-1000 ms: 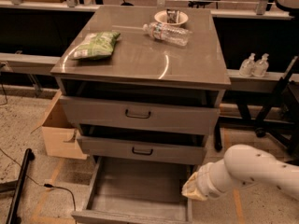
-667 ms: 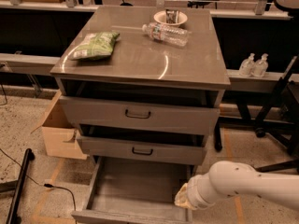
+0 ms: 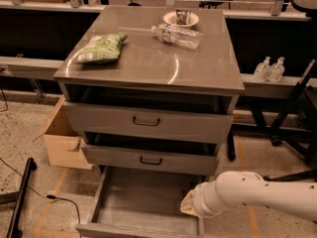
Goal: Close bottom drawer
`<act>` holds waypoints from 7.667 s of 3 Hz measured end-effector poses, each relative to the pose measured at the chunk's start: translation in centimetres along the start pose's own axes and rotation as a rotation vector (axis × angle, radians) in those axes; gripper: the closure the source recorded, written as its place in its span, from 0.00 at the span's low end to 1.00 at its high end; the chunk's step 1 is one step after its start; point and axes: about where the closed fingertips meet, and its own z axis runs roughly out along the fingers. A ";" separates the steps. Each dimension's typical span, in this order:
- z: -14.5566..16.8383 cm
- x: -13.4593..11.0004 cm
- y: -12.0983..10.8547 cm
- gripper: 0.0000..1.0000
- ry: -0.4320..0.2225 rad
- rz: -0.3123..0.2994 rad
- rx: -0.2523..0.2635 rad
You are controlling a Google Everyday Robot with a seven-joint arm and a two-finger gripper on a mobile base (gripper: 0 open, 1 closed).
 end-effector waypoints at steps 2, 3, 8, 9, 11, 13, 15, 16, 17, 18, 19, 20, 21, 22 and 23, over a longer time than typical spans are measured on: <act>8.0 4.6 -0.7 1.00 -0.019 0.128 0.045; 12.1 6.6 -0.3 1.00 -0.031 0.184 0.041; 23.7 10.3 10.0 1.00 -0.030 0.457 -0.103; 25.6 11.1 10.9 1.00 0.003 0.445 -0.076; 26.9 12.1 6.9 1.00 0.055 0.345 0.122; 26.6 12.7 2.8 1.00 0.024 0.327 0.239; 26.6 13.0 -1.8 1.00 -0.037 0.315 0.333; 26.8 13.1 -4.8 1.00 -0.087 0.307 0.379; 27.0 13.1 -7.0 1.00 -0.128 0.304 0.410; 27.6 12.9 -10.0 1.00 -0.183 0.300 0.452; 27.9 12.8 -12.2 1.00 -0.214 0.296 0.481; 28.2 12.8 -13.9 1.00 -0.231 0.291 0.500; 28.3 13.0 -15.2 1.00 -0.241 0.287 0.515; 28.6 13.1 -16.4 1.00 -0.247 0.278 0.528; 28.9 13.3 -17.4 1.00 -0.251 0.267 0.537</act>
Offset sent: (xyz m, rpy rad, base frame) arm 0.0315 -0.0123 -0.1850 0.0873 0.0442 -0.2503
